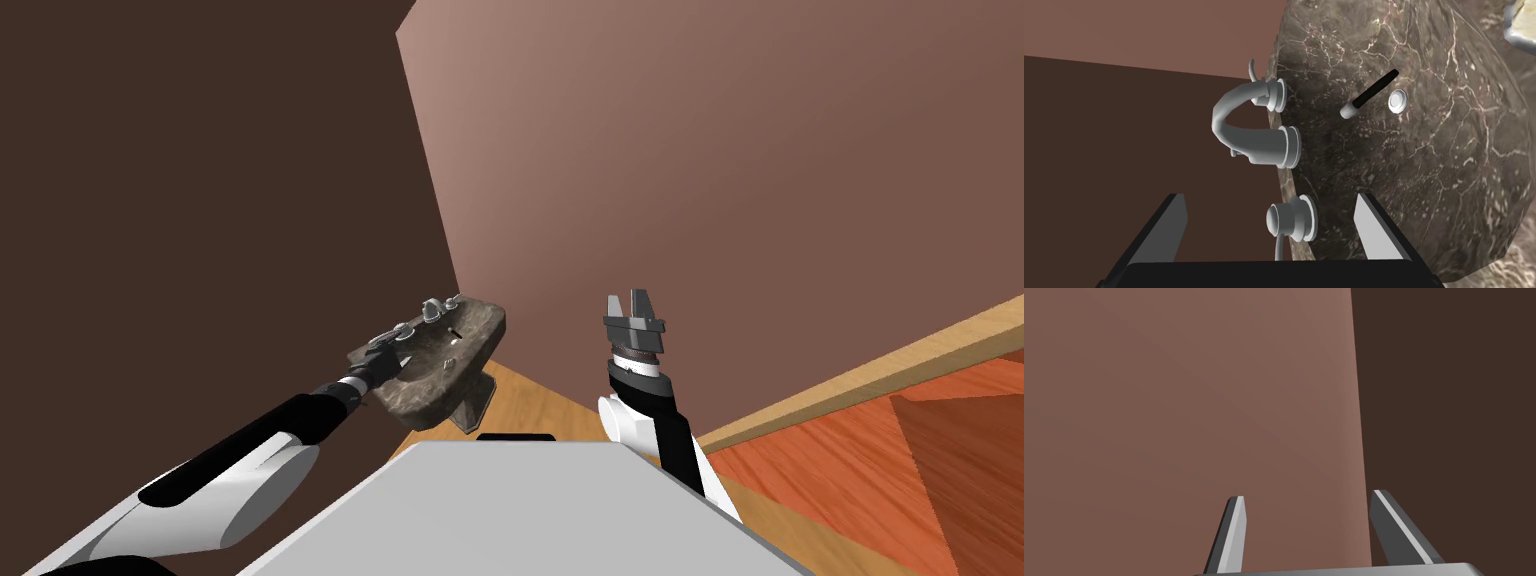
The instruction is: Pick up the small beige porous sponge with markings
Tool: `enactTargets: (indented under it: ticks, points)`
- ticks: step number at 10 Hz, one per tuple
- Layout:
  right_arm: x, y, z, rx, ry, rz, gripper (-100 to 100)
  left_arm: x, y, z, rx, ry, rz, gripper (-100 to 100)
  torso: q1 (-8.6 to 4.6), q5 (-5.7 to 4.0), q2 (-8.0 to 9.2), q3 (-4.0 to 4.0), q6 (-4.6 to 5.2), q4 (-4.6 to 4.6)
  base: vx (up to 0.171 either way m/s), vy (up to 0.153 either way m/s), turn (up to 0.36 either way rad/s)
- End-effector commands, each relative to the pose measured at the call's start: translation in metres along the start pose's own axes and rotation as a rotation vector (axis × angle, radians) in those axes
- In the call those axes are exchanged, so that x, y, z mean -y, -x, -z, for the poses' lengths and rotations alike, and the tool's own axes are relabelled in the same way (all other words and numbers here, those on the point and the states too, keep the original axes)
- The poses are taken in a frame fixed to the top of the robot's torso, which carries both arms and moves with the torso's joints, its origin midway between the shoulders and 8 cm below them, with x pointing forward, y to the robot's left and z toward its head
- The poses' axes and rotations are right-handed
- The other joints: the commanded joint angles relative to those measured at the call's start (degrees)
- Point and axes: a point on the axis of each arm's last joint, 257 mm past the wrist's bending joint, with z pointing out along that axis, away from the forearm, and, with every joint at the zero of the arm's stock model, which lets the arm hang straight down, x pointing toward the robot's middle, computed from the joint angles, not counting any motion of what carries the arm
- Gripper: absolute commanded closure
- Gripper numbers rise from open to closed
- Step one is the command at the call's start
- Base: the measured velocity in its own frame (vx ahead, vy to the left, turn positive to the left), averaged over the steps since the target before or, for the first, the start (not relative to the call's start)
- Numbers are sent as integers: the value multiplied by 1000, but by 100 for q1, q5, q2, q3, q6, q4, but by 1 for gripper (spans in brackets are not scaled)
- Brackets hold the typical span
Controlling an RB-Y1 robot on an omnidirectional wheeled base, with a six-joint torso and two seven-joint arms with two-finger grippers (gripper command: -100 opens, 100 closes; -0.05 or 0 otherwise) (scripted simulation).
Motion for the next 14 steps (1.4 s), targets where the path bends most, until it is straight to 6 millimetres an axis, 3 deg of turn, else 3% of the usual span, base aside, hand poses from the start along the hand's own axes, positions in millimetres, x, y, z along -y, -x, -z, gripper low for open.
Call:
enactTargets:
  ticks: [1, 14]
  points:
    - [0, 0, 0, 0, 0, 0, 0, -8, 5, 0, 11, 42, 0, -100, 0, 0, 0, 0, 0, 0, 60, -54, 78]
    - [0, 0, 0, 0, 0, 0, 0, -59, 27, 30, 68, 393, -44, -100, 3, 0, 4, 2, 3, 0, 56, -62, 79]
